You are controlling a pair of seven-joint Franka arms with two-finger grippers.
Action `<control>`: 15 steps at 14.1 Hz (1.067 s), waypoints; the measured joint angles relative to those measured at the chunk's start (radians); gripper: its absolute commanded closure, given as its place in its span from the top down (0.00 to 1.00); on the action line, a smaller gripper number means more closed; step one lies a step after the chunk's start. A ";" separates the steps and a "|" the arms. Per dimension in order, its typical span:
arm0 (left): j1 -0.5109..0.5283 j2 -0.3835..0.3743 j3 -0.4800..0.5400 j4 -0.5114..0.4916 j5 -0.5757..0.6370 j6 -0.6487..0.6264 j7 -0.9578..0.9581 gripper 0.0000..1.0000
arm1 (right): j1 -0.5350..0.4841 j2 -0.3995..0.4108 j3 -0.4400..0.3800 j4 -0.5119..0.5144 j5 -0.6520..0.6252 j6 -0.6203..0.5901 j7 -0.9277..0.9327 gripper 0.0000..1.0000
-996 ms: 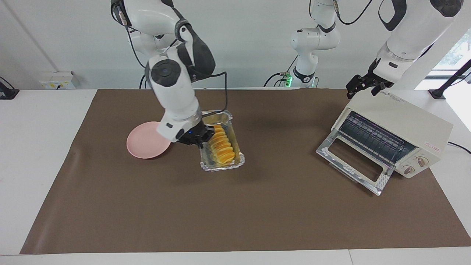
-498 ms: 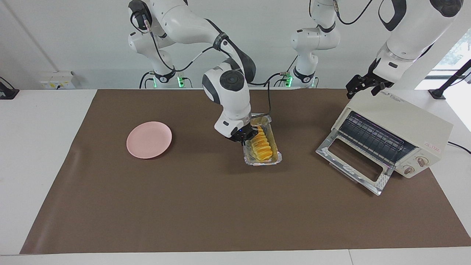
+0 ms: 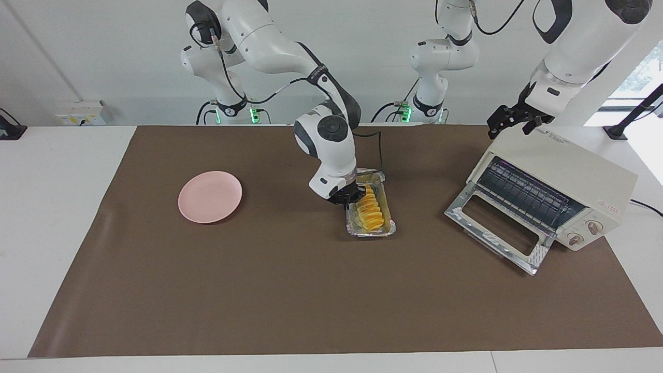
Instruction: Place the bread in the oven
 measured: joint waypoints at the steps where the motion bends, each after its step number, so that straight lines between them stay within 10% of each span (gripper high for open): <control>1: 0.000 0.000 0.000 0.000 0.000 0.000 0.000 1.00 | 0.000 -0.003 -0.001 0.000 0.000 0.000 0.054 1.00; 7: 0.000 0.000 0.000 0.000 0.000 0.000 0.000 1.00 | -0.070 -0.105 -0.011 0.038 0.000 -0.124 0.105 1.00; 15: 0.000 0.000 0.000 0.000 0.000 0.000 0.000 1.00 | -0.392 -0.317 -0.020 0.045 -0.002 -0.361 -0.460 1.00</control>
